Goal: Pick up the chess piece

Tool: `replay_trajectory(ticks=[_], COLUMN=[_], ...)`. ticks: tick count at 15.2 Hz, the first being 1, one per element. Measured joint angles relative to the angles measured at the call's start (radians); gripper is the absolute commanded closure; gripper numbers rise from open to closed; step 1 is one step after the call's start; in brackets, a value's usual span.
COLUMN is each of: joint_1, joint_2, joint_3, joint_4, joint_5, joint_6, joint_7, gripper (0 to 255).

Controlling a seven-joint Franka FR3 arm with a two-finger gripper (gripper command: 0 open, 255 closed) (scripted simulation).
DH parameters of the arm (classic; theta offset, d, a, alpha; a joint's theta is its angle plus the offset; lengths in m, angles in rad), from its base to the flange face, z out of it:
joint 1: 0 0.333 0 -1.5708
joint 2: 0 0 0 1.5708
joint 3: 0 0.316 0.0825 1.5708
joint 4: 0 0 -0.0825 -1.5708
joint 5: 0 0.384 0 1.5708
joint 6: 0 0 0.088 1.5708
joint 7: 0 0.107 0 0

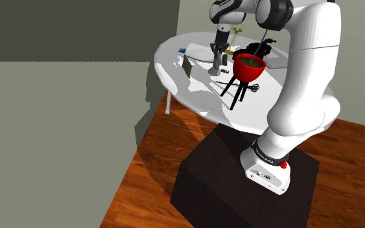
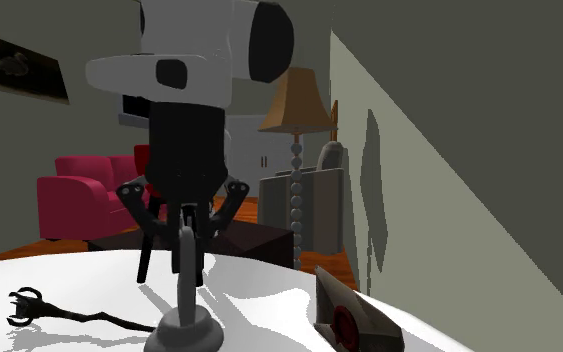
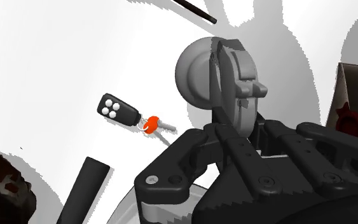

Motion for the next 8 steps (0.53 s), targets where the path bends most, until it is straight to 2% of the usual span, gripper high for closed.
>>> replay_trajectory(ticks=[8], joint_1=[0.002], joint_2=[-0.037], joint_3=[-0.006], joint_4=[0.047], joint_5=[-0.011], joint_6=[-0.083], joint_7=[0.005], gripper=[255])
